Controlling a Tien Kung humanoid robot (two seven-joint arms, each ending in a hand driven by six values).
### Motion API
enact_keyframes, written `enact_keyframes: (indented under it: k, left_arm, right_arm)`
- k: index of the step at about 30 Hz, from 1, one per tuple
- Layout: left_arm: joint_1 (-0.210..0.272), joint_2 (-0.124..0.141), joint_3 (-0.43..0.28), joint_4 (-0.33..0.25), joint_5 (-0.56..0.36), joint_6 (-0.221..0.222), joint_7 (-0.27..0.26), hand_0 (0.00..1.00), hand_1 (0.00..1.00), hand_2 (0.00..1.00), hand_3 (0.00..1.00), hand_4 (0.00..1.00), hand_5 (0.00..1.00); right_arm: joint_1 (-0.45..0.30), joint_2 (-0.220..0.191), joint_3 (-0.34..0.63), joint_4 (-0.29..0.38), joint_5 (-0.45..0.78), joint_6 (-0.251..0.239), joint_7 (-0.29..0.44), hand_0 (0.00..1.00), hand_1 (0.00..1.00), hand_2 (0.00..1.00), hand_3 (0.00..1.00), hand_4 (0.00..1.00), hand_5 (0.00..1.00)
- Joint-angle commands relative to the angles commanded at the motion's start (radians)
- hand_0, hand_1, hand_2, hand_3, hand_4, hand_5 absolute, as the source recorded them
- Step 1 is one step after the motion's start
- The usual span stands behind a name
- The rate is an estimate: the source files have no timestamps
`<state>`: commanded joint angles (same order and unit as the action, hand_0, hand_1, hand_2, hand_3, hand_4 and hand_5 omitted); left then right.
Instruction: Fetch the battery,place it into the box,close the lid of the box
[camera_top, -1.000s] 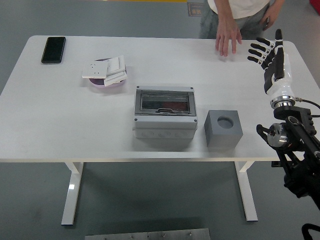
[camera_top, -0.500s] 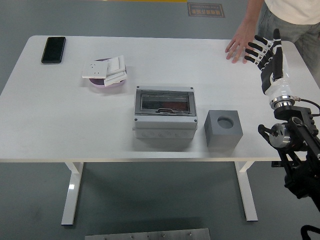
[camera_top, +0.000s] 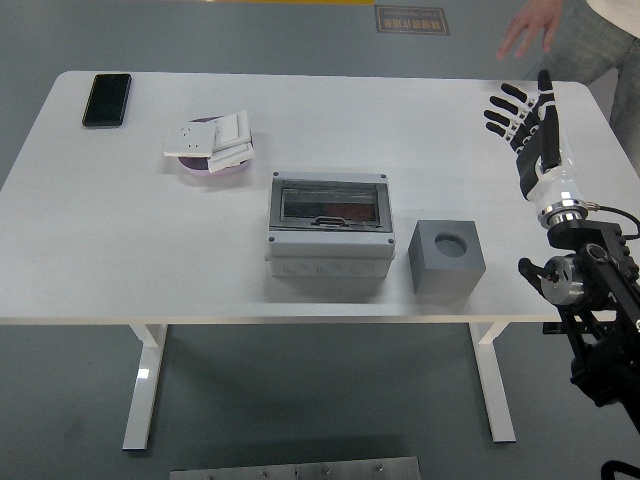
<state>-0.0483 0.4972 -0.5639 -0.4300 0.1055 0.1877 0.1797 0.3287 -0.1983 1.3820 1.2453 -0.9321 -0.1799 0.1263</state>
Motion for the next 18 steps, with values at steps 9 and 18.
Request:
enact_keyframes:
  k: [9, 18]
  left_arm:
    - [0.011, -0.002, 0.05, 0.002, -0.048, 0.004, -0.009, 0.592, 0.728, 0.593, 0.585, 0.466, 0.01]
    - [0.017, -0.007, 0.083, 0.006, -0.09, 0.001, -0.034, 0.591, 0.724, 0.592, 0.589, 0.469, 0.004]
  right_arm:
    - [-0.018, 0.002, 0.004, 0.013, -0.005, -0.002, -0.004, 0.805, 0.723, 0.742, 0.771, 0.93, 0.998]
    - [-0.032, 0.002, -0.001, 0.018, 0.005, -0.005, -0.001, 0.8, 0.72, 0.737, 0.751, 0.914, 0.998]
